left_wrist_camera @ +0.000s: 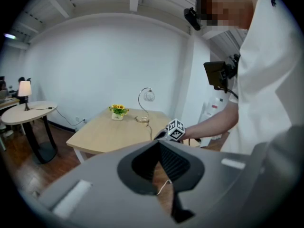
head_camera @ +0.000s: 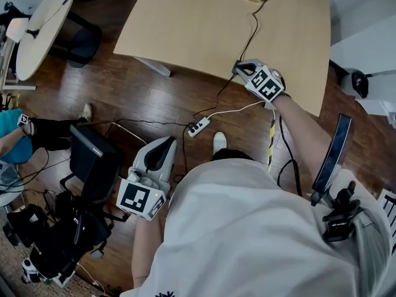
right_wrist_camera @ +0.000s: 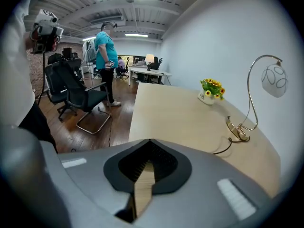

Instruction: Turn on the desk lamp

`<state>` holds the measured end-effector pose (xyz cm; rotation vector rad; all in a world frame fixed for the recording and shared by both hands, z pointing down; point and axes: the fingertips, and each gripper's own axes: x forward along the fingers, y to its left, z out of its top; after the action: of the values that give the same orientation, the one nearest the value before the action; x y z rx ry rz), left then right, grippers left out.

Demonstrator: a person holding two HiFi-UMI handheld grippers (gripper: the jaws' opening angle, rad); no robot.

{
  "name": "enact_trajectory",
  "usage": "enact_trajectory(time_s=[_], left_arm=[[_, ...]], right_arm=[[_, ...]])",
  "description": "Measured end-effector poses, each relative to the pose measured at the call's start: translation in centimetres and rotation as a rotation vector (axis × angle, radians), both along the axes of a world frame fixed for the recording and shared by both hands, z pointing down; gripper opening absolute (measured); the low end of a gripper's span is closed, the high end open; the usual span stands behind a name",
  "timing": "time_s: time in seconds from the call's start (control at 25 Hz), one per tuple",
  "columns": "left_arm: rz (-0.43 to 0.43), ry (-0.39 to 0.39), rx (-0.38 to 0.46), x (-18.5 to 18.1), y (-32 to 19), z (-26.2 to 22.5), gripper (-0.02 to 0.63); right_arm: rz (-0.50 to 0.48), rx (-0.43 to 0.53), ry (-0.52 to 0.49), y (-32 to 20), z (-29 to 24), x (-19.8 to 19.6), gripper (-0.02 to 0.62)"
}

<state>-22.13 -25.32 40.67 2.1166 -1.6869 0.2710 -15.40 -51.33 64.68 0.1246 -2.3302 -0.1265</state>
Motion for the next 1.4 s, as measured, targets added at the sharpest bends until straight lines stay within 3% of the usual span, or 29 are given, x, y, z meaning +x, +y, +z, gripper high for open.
enact_trajectory(time_s=[0.36,1.0,1.4], left_arm=[[-0.053,-0.018,-0.026,-1.2,0.5,0.3,0.018],[-0.021,-0.024,-0.042,-1.1,0.1,0.4,0.018],[-0.043,-0.034,-0.027,-2.7,2.2,0.1,0.018]], right_arm=[[-0.034,0.004,0.074,-1.0,2.7,-1.1,0.003],[-0.016,0.021,0.092,-0.7,3.4,-0.6,0.003],[0.002,0.036,0.12,-0.6,3.6,-1.4,0.003]])
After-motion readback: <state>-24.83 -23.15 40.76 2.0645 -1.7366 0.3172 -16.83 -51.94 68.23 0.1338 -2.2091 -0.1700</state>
